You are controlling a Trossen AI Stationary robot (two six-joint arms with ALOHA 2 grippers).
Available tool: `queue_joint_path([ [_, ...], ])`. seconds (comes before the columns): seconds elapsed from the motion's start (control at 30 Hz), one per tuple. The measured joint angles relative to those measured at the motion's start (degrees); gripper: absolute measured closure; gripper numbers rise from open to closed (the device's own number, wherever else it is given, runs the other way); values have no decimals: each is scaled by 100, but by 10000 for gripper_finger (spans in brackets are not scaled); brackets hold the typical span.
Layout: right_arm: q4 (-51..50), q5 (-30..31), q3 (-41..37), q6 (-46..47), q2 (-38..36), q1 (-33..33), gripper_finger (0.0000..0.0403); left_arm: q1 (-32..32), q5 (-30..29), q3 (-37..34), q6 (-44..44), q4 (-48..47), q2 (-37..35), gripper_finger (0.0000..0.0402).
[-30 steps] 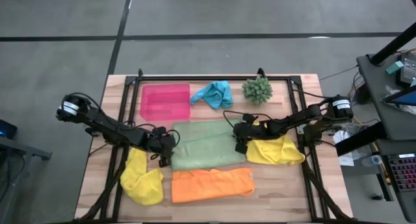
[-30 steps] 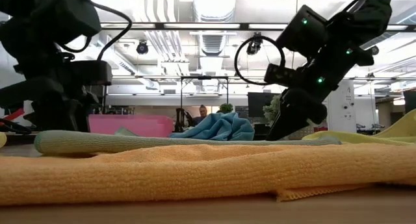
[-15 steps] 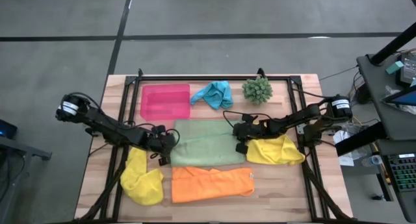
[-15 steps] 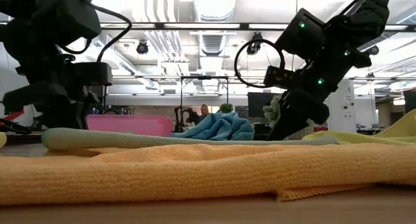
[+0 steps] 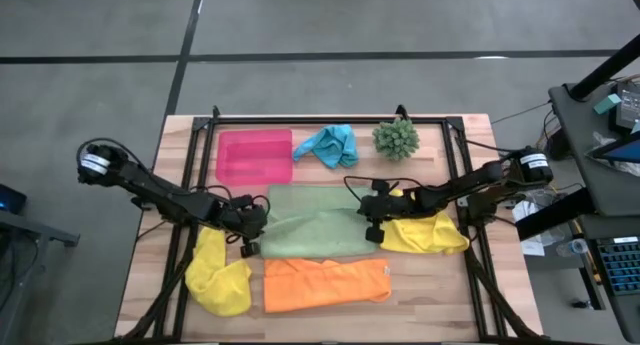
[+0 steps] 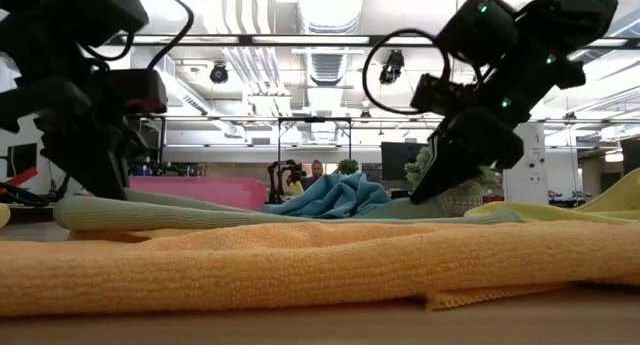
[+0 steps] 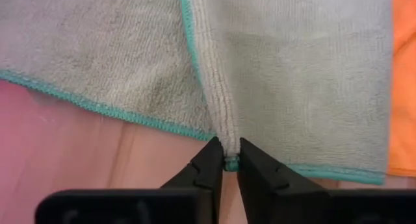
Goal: Fold microfiber towels
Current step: Fold the green towel
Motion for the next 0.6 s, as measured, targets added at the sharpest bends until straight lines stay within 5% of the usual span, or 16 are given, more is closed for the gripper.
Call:
queue_joint_path([
  [0.23, -360, 134, 0, -14, -425, 239, 394, 0, -138, 0, 0, -54, -339, 399],
  [0.6, -1247, 1107, 0, -67, -1220, 300, 394, 166, -1720, 2, 343, -61, -653, 401],
])
